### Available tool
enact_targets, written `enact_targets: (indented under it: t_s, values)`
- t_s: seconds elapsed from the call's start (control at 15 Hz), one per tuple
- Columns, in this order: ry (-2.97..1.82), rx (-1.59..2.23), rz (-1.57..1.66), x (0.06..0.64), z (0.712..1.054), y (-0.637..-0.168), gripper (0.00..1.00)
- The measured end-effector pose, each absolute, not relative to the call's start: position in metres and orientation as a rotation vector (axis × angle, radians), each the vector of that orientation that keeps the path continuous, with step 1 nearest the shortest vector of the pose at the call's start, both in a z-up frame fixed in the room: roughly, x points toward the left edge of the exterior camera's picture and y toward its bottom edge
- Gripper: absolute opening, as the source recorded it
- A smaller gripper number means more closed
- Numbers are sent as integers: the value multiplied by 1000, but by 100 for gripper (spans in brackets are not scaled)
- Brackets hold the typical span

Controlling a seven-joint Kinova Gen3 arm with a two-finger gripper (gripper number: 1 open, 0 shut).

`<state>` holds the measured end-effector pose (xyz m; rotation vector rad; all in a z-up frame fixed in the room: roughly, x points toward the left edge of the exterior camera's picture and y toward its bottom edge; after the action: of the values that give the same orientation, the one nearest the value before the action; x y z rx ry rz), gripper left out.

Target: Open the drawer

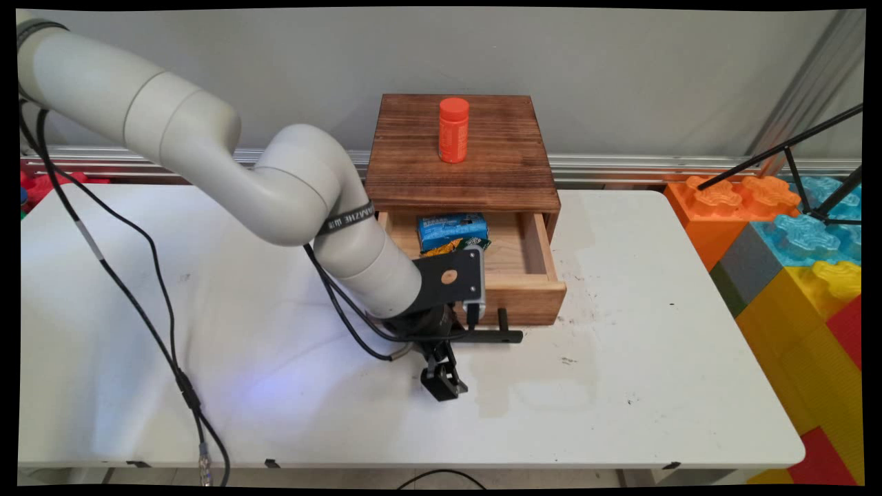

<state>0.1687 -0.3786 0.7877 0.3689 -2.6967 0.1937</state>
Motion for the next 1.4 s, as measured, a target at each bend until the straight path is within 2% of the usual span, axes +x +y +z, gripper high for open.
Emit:
enact_targets:
  t_s: [1.4]
  values:
    - [-2673,353,113,144,793,-306,100]
